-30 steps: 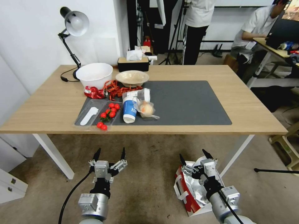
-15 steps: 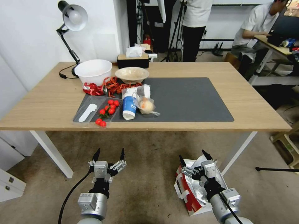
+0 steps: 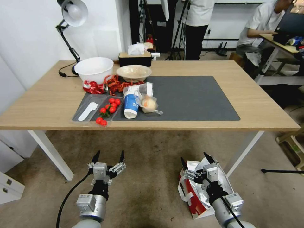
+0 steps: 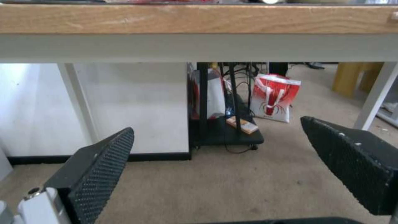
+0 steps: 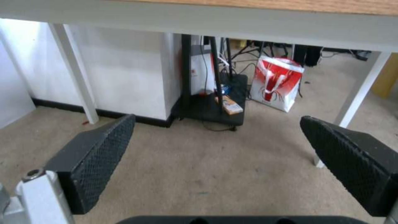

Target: Pick up the food delivery bag from the floor and place it on the table.

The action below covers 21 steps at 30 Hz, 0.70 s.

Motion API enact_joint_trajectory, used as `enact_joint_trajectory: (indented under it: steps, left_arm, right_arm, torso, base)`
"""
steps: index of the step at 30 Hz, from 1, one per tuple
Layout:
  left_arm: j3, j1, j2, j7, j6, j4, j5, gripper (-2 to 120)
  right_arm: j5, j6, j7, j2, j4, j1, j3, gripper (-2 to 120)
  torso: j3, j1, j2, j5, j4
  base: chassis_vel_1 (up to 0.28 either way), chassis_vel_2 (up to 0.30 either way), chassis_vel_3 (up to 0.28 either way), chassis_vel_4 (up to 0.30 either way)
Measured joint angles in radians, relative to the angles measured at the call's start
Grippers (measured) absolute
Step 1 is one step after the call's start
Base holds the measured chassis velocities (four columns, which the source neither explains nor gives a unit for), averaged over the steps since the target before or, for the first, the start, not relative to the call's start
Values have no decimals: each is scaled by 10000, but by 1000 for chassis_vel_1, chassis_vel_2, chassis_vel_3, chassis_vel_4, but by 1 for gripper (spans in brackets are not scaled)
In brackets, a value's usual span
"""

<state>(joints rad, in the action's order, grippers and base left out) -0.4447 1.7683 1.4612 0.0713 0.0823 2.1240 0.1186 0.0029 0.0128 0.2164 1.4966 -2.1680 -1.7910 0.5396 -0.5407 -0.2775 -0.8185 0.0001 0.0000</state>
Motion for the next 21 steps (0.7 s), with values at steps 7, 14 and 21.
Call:
enact_joint_trajectory:
  steps: [7, 14, 21]
  left_arm:
    - [24, -9, -8, 8, -20, -7, 93, 100]
    - [68, 5, 46, 5, -35, -7, 93, 100]
    - [29, 12, 54, 3, -41, 34, 110, 100]
  right_arm:
    - [-19, -194, 12, 63, 61, 20, -5, 100]
    - [-19, -692, 18, 122, 225, 52, 6, 100]
    - [-8, -1015, 20, 156, 355, 51, 41, 100]
  torso:
    - [159, 113, 273, 0, 0]
    - [364, 255, 621, 0, 0]
    - [523, 365, 891, 0, 0]
  base:
    - [0, 0, 0, 0]
    - [0, 0, 0, 0]
    - [0, 0, 0, 0]
